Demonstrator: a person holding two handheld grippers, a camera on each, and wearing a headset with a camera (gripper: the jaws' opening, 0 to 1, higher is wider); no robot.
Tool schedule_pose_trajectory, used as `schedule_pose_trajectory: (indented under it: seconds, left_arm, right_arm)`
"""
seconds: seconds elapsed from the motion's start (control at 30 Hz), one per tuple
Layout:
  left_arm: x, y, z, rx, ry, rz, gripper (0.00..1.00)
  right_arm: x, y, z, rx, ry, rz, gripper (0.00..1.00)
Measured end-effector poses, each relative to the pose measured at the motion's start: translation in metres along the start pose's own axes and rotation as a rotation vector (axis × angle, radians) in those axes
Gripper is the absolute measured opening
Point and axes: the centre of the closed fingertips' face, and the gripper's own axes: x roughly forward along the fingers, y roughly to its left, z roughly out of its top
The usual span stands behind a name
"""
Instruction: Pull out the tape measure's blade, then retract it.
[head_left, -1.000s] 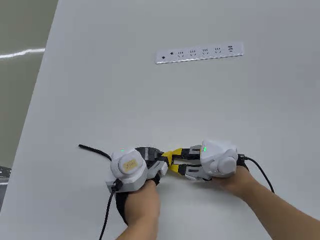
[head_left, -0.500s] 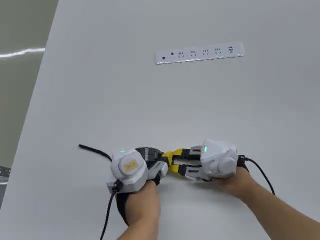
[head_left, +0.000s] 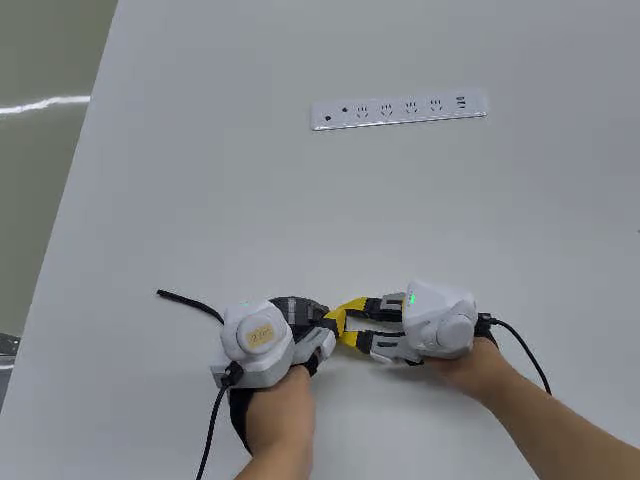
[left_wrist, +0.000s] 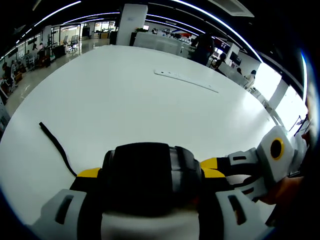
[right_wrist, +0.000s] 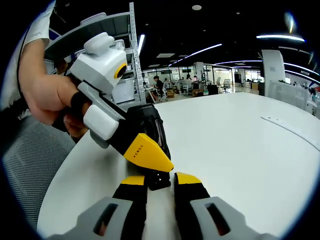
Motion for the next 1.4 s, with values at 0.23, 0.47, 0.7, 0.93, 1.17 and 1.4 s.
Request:
schedule_pose_trajectory:
  seconds: [0.23, 0.47, 0.7, 0.93, 1.17, 1.4]
  left_arm:
    - [-0.001, 0.0, 0.0, 0.003, 0.002, -0.004, 0.76]
    - [-0.002, -0.001, 0.0, 0.011, 0.006, -0.018, 0.76]
    - [-0.004, -0.004, 0.001, 0.039, 0.005, -0.036, 0.79]
    - [-0.006, -0.004, 0.0, 0.063, 0.013, -0.056, 0.78]
    - [-0.01, -0.005, 0.003, 0.107, 0.003, -0.08, 0.78]
    - [-0.012, -0.005, -0.002, 0.112, 0.012, -0.121, 0.77]
  right_arm:
    - [0.0, 0.0, 0.0, 0.005, 0.003, -0.006, 0.21]
    - [-0.001, -0.001, 0.001, 0.007, 0.008, -0.02, 0.25]
    - [0.001, 0.006, 0.003, 0.008, 0.004, -0.011, 0.31]
    - [0.003, 0.007, 0.002, 0.013, 0.007, -0.017, 0.31]
    - [0.001, 0.008, 0.001, 0.017, 0.015, -0.027, 0.32]
    - [-0.003, 0.007, 0.004, 0.026, 0.013, -0.043, 0.33]
